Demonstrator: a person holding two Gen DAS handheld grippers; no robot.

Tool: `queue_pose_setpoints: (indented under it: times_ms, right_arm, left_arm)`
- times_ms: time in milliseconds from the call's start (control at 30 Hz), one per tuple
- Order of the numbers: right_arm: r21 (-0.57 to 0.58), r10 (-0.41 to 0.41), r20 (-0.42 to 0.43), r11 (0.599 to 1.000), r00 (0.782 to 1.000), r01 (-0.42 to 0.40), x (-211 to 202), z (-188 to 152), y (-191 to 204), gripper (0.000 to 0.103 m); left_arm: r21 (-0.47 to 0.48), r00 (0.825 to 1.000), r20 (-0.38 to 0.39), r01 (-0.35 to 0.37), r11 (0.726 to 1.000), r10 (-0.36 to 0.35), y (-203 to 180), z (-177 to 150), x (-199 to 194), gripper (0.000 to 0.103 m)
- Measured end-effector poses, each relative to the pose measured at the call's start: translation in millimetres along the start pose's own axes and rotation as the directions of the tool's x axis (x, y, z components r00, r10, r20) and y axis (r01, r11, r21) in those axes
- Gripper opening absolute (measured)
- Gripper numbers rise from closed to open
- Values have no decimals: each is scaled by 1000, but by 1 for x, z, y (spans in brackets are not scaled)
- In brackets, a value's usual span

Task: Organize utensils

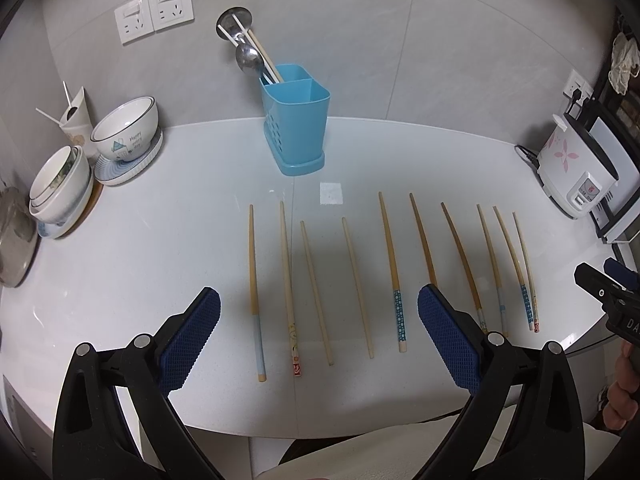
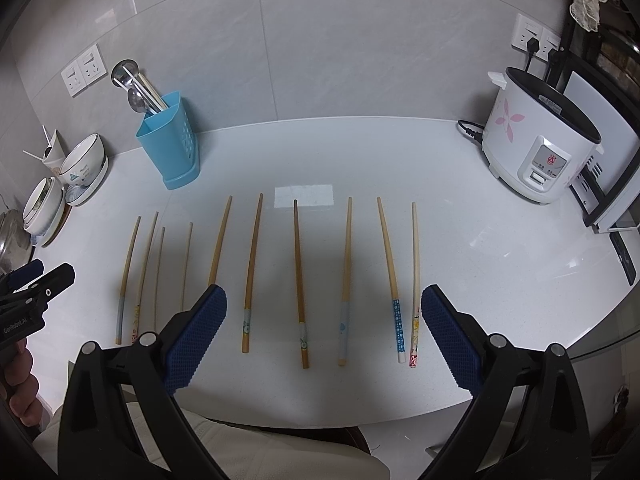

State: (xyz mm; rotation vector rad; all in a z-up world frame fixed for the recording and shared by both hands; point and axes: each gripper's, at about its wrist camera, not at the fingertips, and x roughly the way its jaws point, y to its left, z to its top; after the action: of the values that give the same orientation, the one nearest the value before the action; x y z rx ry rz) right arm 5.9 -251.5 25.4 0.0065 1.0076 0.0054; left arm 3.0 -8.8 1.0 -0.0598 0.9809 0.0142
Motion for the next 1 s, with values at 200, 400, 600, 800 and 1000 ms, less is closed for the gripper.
queue_pose_setpoints:
  times_ms: [200, 400, 600, 800, 1000]
  right_arm:
    - [2, 0, -1, 1000, 1000, 0, 2, 5, -3, 94]
    - [0, -10, -18, 1000, 1000, 10, 26, 16, -3, 94]
    - [-77, -27, -52, 997, 998, 23, 63, 26, 15, 94]
    - [-128, -31, -151, 992, 988, 11, 104, 28, 27, 93]
    - [-161, -28, -259, 987, 965, -14, 136, 24, 36, 83]
  left_arm:
    - [-5, 1000, -12, 8, 1000, -8, 4, 3, 4, 97]
    - [-42, 999, -46, -12, 999, 10, 28, 10, 28, 97]
    - [-67, 994, -90, -68, 995, 62, 62, 17, 64, 97]
    - [-112, 980, -190, -76, 991, 54, 90, 11, 104, 97]
    - [-96, 961, -270, -94, 991, 65, 96, 3, 133, 97]
